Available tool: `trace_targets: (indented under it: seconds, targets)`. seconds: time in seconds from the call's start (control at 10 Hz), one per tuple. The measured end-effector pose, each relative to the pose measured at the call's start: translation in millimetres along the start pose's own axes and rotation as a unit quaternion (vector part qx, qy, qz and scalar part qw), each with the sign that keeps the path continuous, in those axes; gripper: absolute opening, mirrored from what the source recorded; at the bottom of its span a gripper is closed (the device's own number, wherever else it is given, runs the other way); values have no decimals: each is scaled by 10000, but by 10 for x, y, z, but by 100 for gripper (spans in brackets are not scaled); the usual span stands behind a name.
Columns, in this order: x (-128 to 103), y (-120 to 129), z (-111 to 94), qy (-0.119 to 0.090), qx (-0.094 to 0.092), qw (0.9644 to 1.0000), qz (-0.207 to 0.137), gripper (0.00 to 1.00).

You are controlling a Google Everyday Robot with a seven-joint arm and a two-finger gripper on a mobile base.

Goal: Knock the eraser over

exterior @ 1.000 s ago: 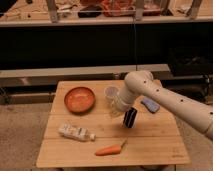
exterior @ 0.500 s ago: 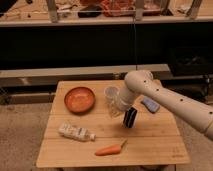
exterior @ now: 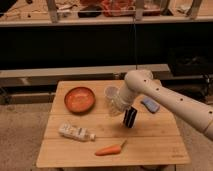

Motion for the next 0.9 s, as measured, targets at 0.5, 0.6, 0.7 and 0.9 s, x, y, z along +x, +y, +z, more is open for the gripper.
trace_targets:
  seconds: [0.5,0.6,0.7,0.9]
  targets:
    - [13,-7,-24,-39,8,10000,11,0]
    - [17,-6,-24,-43,5,10000,17,0]
    - [15,-4,-27,-49,4,10000,20,0]
    - [18,-2,-28,-62,4,10000,28,0]
